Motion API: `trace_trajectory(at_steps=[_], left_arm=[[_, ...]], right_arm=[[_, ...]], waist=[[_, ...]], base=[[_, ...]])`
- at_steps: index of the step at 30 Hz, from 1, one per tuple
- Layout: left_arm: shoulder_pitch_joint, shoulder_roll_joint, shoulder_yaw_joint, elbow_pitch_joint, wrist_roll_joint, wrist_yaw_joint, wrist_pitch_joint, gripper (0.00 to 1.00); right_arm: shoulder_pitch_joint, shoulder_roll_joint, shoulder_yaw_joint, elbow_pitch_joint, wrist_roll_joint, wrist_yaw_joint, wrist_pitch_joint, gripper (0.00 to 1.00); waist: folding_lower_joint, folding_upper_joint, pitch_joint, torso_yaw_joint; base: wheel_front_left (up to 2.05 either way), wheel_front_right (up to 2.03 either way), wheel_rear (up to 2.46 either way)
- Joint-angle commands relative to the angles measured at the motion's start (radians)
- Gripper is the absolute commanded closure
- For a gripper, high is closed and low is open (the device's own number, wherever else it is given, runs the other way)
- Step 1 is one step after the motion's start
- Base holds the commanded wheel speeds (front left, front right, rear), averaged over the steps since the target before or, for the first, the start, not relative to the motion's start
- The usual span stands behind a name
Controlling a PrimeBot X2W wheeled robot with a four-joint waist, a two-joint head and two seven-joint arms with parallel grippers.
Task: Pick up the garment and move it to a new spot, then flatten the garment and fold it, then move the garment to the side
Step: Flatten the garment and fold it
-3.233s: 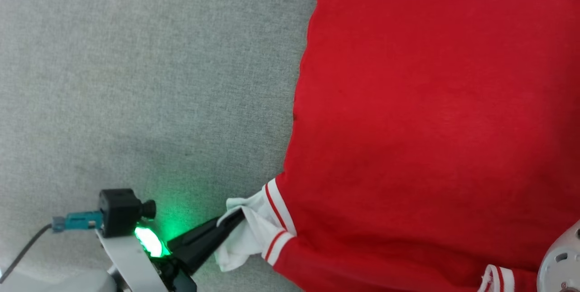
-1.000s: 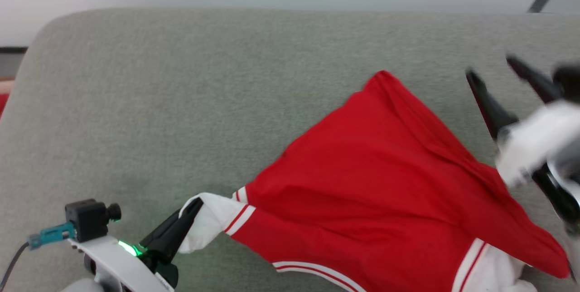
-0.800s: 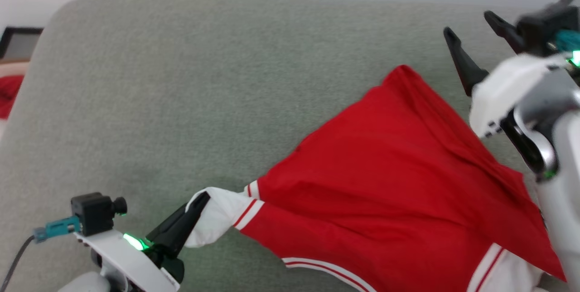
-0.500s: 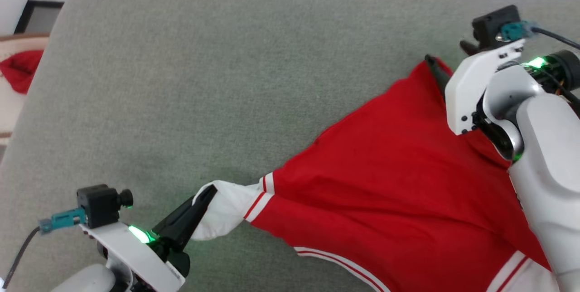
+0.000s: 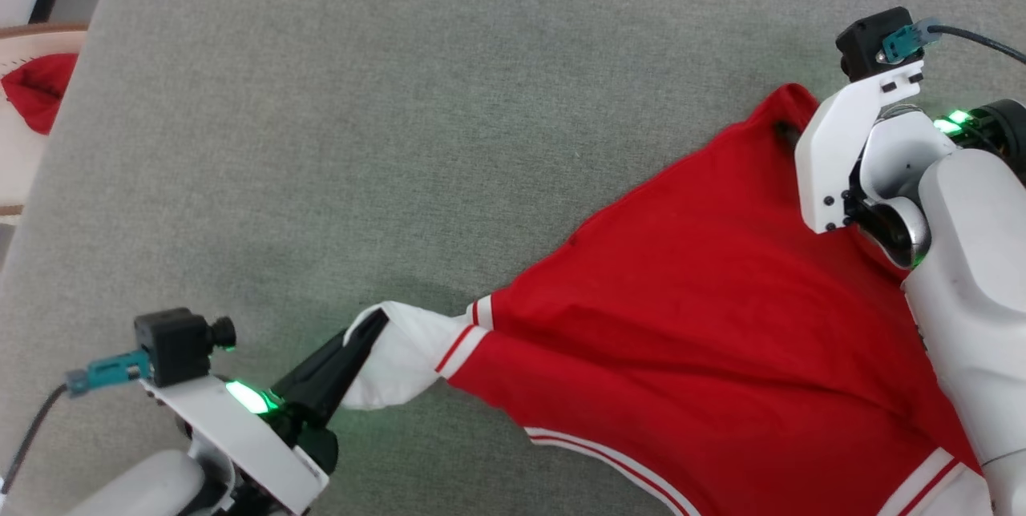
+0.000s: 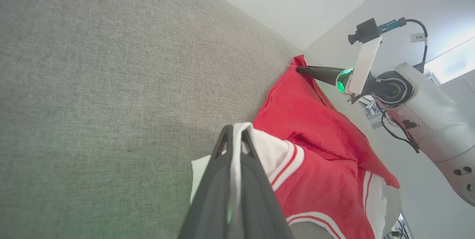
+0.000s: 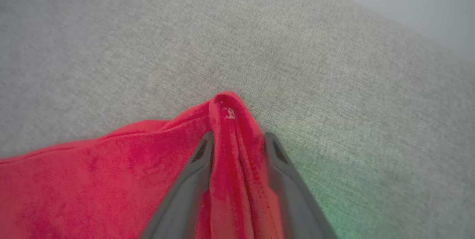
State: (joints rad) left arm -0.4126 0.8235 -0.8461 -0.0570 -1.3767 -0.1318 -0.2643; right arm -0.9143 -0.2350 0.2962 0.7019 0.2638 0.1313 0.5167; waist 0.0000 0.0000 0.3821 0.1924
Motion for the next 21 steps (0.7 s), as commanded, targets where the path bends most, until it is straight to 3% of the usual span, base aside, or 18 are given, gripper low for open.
trace_trajectory(at_steps=[1, 8, 14, 21], left_arm=[[-0.011, 0.005, 0.004, -0.001, -0.008, 0.002, 0.001, 1.00], [-0.069, 0.057, 0.060, -0.021, -0.105, 0.002, 0.001, 1.00], [-0.252, 0.114, 0.130, 0.041, -0.169, 0.002, 0.052, 1.00], [-0.537, 0.049, 0.247, 0.258, -0.272, 0.002, 0.184, 1.00]], right_arm=[[-0.003, 0.006, 0.000, 0.005, -0.009, -0.001, -0.008, 1.00], [-0.064, 0.035, -0.141, 0.013, -0.056, -0.001, -0.150, 1.00], [-0.157, 0.053, -0.291, -0.004, -0.138, -0.001, -0.237, 1.00], [-0.273, 0.119, -0.525, -0.075, -0.285, -0.001, -0.337, 1.00]], waist=[[0.0000, 0.0000, 0.000, -0.002], [0.0000, 0.0000, -0.031, -0.021], [0.0000, 0.0000, -0.033, -0.043], [0.0000, 0.0000, 0.017, -0.087]], base=[[0.00, 0.00, 0.00], [0.00, 0.00, 0.00], [0.00, 0.00, 0.00], [0.00, 0.00, 0.00]])
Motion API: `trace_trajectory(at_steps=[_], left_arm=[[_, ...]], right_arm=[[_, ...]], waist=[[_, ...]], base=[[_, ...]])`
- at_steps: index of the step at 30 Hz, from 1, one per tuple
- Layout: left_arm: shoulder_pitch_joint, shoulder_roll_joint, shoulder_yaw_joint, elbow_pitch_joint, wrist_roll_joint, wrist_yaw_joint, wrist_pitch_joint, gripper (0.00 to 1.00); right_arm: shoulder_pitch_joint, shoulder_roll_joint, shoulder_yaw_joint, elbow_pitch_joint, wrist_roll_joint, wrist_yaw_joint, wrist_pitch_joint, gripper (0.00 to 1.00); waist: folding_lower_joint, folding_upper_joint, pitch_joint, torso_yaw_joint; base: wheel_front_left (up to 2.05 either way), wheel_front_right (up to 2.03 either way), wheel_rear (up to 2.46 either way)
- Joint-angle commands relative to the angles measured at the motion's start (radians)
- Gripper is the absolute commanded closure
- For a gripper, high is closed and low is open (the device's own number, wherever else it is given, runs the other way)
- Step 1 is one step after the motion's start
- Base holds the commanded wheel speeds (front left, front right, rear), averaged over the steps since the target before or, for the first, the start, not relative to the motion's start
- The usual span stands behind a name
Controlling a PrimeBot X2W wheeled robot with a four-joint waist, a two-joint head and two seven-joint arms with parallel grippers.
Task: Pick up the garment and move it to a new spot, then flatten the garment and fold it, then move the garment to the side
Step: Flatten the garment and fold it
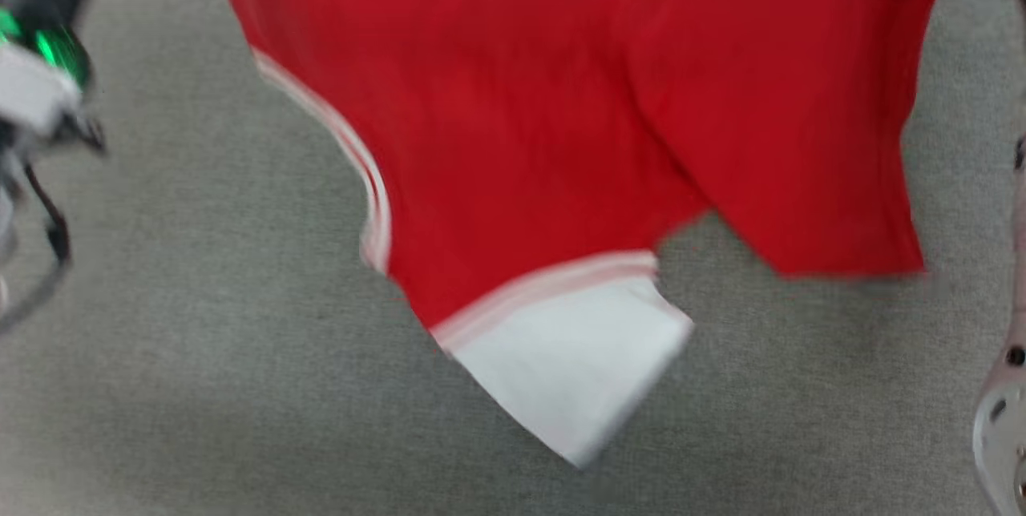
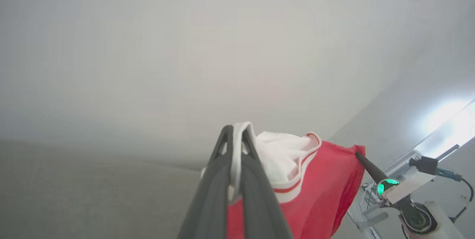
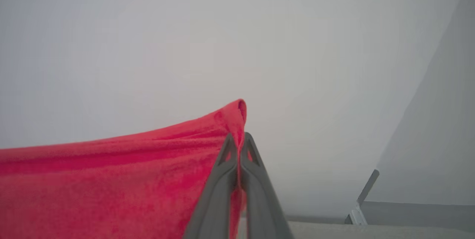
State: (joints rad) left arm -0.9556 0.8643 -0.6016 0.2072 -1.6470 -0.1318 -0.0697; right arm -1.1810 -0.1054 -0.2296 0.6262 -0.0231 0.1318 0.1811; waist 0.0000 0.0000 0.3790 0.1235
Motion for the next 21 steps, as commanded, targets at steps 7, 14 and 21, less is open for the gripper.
trace_trajectory(at_steps=[7, 14, 21], left_arm=[[-0.341, -0.047, 0.110, 0.229, 0.032, 0.003, 0.049, 1.00], [-0.562, -0.076, 0.159, 0.323, 0.076, 0.004, 0.010, 1.00], [-0.414, -0.073, 0.119, 0.238, 0.073, 0.002, 0.054, 1.00]], right_arm=[[-0.159, 0.042, -0.191, -0.101, -0.104, -0.005, -0.068, 1.00], [-0.302, 0.043, -0.221, -0.087, -0.086, -0.007, -0.096, 1.00], [-0.204, 0.047, -0.166, -0.055, -0.108, -0.006, -0.072, 1.00]], waist=[[0.0000, 0.0000, 0.085, -0.067], [0.0000, 0.0000, 0.093, -0.072], [0.0000, 0.0000, 0.091, -0.060]], base=[[0.00, 0.00, 0.00], [0.00, 0.00, 0.00], [0.00, 0.00, 0.00]])
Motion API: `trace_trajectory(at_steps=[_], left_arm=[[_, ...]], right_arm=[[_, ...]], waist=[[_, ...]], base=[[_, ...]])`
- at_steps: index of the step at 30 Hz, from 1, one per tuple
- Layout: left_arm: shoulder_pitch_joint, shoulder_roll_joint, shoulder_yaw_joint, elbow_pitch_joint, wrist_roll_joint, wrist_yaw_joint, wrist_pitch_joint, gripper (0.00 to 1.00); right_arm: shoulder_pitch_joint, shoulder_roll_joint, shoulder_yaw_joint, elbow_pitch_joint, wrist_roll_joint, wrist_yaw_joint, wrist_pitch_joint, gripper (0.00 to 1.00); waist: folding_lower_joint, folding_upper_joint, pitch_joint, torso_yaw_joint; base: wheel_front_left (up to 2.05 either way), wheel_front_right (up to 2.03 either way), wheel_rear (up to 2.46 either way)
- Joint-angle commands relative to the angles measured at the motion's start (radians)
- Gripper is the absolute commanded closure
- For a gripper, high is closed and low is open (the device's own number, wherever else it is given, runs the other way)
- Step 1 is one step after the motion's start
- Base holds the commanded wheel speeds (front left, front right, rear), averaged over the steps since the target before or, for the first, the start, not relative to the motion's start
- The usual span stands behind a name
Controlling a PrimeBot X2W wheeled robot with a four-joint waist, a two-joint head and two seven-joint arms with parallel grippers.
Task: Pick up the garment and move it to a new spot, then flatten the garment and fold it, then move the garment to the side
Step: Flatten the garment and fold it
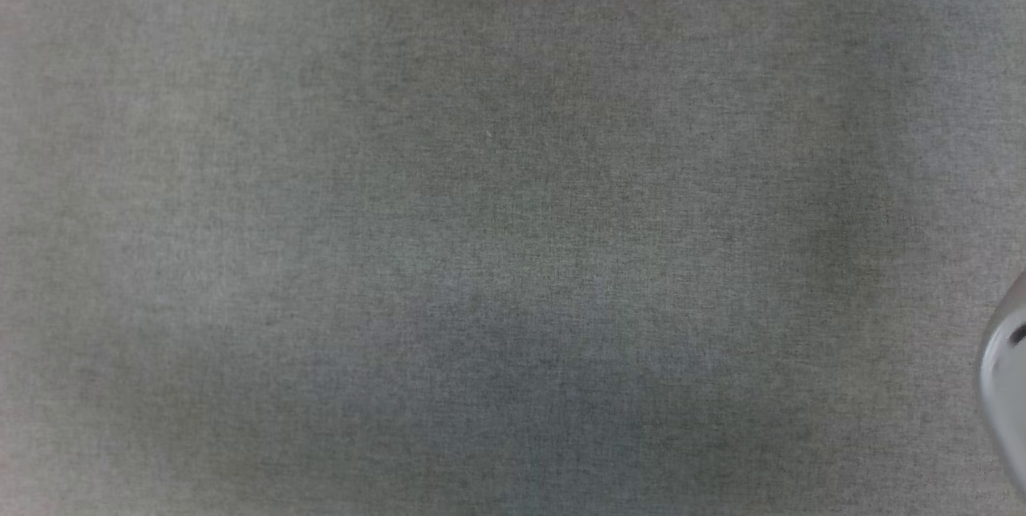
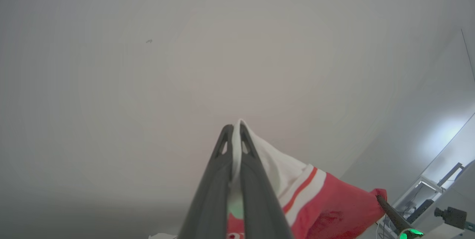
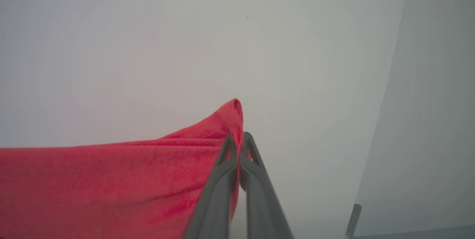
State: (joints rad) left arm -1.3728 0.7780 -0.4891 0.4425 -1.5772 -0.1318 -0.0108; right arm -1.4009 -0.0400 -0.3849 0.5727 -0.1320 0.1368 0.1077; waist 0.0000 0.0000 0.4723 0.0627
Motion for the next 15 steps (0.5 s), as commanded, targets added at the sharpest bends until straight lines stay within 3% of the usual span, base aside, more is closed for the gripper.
trace_trajectory(at_steps=[1, 8, 15], left_arm=[[0.042, 0.025, -0.005, -0.027, 0.009, 0.002, -0.002, 1.00], [0.401, 0.045, -0.015, -0.204, -0.033, 0.002, -0.033, 1.00], [0.748, 0.059, 0.013, -0.377, -0.034, 0.002, -0.109, 1.00]], right_arm=[[0.039, -0.019, -0.004, -0.005, 0.001, -0.010, 0.011, 1.00], [0.328, -0.030, 0.132, -0.123, 0.081, -0.007, 0.086, 1.00], [0.749, -0.082, 0.223, -0.471, 0.255, -0.007, 0.219, 1.00]], waist=[[0.0000, 0.0000, -0.003, 0.000], [0.0000, 0.0000, -0.027, 0.006], [0.0000, 0.0000, -0.073, 0.017]], base=[[0.00, 0.00, 0.00], [0.00, 0.00, 0.00], [0.00, 0.00, 0.00]])
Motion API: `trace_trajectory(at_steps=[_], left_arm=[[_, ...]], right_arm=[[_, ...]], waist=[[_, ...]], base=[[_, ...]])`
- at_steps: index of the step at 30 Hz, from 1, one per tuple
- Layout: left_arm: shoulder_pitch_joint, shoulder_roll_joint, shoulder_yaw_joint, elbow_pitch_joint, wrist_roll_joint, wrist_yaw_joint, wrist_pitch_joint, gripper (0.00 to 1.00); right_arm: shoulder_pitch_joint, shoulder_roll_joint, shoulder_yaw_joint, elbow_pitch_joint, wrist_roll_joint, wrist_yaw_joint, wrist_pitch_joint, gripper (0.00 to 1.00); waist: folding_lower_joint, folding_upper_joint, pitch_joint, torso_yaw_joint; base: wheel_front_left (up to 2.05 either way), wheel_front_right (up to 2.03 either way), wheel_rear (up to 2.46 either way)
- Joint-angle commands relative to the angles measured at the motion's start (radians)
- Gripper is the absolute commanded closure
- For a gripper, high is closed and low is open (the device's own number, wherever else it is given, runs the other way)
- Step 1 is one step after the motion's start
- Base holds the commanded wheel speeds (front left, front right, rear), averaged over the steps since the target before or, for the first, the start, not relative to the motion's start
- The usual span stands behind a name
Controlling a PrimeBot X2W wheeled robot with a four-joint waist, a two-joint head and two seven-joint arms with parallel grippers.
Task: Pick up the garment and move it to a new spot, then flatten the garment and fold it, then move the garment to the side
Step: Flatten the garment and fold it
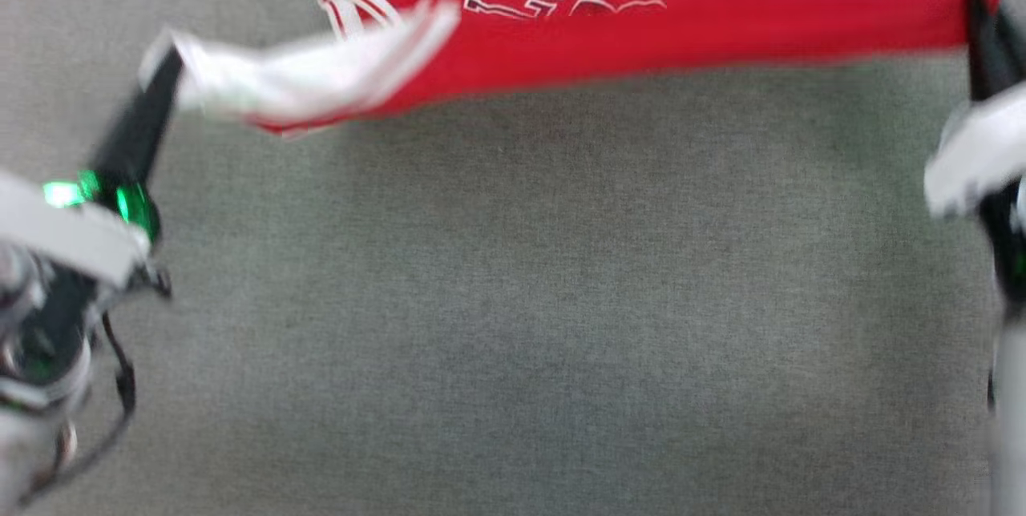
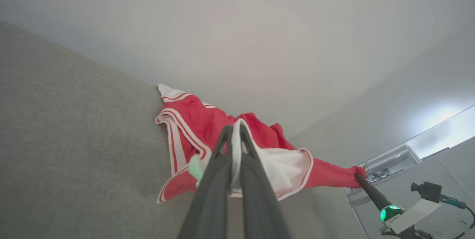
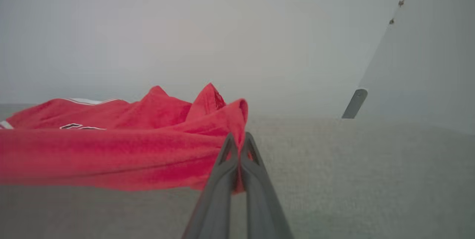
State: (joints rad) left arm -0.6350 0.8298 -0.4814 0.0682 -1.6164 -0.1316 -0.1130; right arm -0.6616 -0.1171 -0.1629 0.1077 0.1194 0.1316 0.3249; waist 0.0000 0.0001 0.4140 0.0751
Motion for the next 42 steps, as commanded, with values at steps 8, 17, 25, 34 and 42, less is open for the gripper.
trace_trajectory(at_steps=[8, 17, 25, 34, 42], left_arm=[[0.314, 0.048, 0.021, -0.139, 0.038, 0.002, -0.102, 1.00], [0.562, 0.083, 0.076, -0.278, 0.066, 0.002, -0.144, 1.00], [0.815, 0.083, 0.229, -0.411, 0.161, 0.002, -0.152, 1.00], [0.835, 0.075, 0.266, -0.480, 0.194, 0.002, -0.152, 1.00], [0.605, 0.081, 0.146, -0.405, 0.159, 0.002, -0.147, 1.00]], right_arm=[[0.402, -0.014, 0.026, -0.337, 0.126, -0.002, 0.085, 1.00], [0.653, -0.018, -0.008, -0.486, 0.191, -0.002, 0.089, 1.00], [0.871, -0.033, -0.039, -0.614, 0.261, -0.002, 0.074, 1.00], [0.862, -0.019, -0.032, -0.623, 0.295, -0.002, 0.055, 1.00], [0.681, -0.024, 0.027, -0.479, 0.251, -0.001, 0.067, 1.00]], waist=[[0.0000, -0.0001, -0.072, -0.010], [0.0000, -0.0001, -0.119, -0.030], [0.0000, -0.0001, -0.132, -0.038], [0.0000, -0.0001, -0.109, -0.042], [0.0000, -0.0001, -0.072, -0.035]], base=[[0.00, 0.00, 0.00], [0.00, 0.00, 0.00], [0.00, 0.00, 0.00], [0.00, 0.00, 0.00], [0.00, 0.00, 0.00]])
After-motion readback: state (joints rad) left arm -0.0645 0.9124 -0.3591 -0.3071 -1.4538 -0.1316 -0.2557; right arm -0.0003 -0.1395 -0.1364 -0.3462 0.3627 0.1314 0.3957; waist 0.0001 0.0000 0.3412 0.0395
